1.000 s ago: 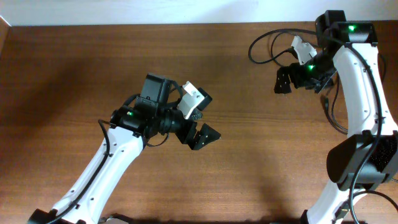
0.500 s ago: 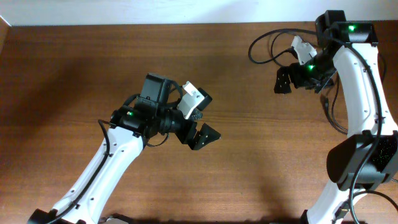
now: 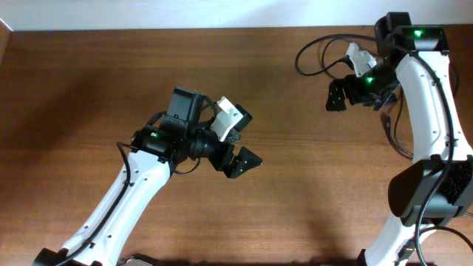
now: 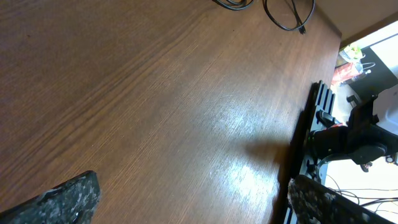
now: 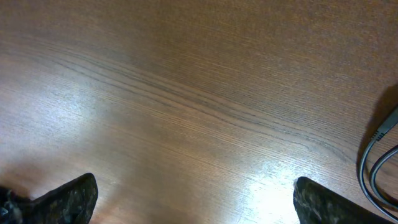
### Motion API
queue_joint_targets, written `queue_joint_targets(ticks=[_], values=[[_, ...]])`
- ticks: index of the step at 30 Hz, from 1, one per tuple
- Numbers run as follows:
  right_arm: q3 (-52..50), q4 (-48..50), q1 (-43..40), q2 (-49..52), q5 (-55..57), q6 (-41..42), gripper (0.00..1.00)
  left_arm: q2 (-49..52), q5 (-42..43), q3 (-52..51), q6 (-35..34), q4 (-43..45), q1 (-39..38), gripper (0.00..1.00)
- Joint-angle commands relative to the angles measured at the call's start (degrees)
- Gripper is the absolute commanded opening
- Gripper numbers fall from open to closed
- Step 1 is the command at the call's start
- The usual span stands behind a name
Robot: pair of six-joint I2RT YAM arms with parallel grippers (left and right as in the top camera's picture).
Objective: Untangle cables
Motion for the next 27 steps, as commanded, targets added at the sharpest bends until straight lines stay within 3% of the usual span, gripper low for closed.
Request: queue_joint_targets(ticks=[1,13,18,22,27], values=[[-0.3,0.0,0.5,0.2,-0.5,0.3,1.00,-1.1,0.2,0.5,-0.3,0.1,0.0,0.99],[-0.3,0.0,0.5,0.2,-0.5,0.4,1.00,-1.9,0.0,0.5,-0.3,0.1,0.0,0.99],[-0.3,0.0,0.5,0.2,-0.5,0.4,1.00,-4.8,-9.0,0.5,-0.3,-1.6,0.0,0.99],[-0.3,0.0,0.5,0.2,-0.5,0.3,1.00,-10.4,-22.1,-1.9,-0.3,-2.9,0.0,0.99],[-0.3,0.0,0.5,0.2,-0.5,0.3,1.00,-22.8,-22.7,-20.1,-0.3,13.7,0.0,0.99]])
